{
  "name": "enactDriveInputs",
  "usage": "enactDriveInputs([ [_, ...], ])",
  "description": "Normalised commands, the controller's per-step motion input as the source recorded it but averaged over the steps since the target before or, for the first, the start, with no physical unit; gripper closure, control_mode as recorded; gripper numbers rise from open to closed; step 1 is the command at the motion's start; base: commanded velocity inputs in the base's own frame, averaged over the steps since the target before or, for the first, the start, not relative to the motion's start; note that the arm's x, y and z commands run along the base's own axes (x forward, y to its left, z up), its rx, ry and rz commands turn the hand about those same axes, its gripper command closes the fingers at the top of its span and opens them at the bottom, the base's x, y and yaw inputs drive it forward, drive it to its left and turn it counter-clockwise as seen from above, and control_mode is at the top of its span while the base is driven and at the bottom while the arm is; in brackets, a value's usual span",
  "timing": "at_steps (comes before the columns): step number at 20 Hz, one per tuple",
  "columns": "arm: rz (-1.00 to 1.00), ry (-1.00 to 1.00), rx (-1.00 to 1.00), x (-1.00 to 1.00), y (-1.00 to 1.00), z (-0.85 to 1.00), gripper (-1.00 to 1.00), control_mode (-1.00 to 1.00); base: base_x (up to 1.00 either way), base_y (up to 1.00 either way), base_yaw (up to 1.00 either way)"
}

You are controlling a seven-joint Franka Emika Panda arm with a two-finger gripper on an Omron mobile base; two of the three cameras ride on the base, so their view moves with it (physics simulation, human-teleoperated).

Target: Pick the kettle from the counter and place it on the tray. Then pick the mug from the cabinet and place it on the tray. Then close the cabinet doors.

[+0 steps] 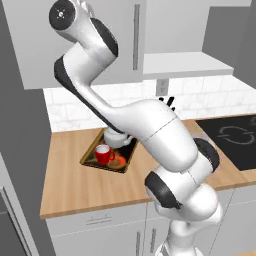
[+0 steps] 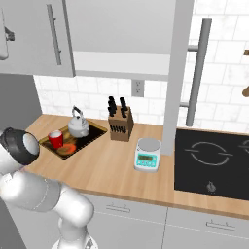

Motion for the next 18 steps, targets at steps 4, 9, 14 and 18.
enactDriveInputs([
  [4, 0.56, -0.31, 0.08, -0.06, -0.86, -0.51, 1.0, -1.0, 0.0, 0.0, 0.0],
  [9, 0.34, -0.21, 0.03, -0.71, -0.87, -0.52, 1.0, -1.0, 0.0, 0.0, 0.0],
  [14, 0.07, -0.04, 0.0, -0.98, -0.65, -0.25, 1.0, -1.0, 0.0, 0.0, 0.0],
  [18, 0.0, 0.09, 0.0, -0.26, -0.51, -0.17, 1.0, -1.0, 0.0, 0.0, 0.0],
])
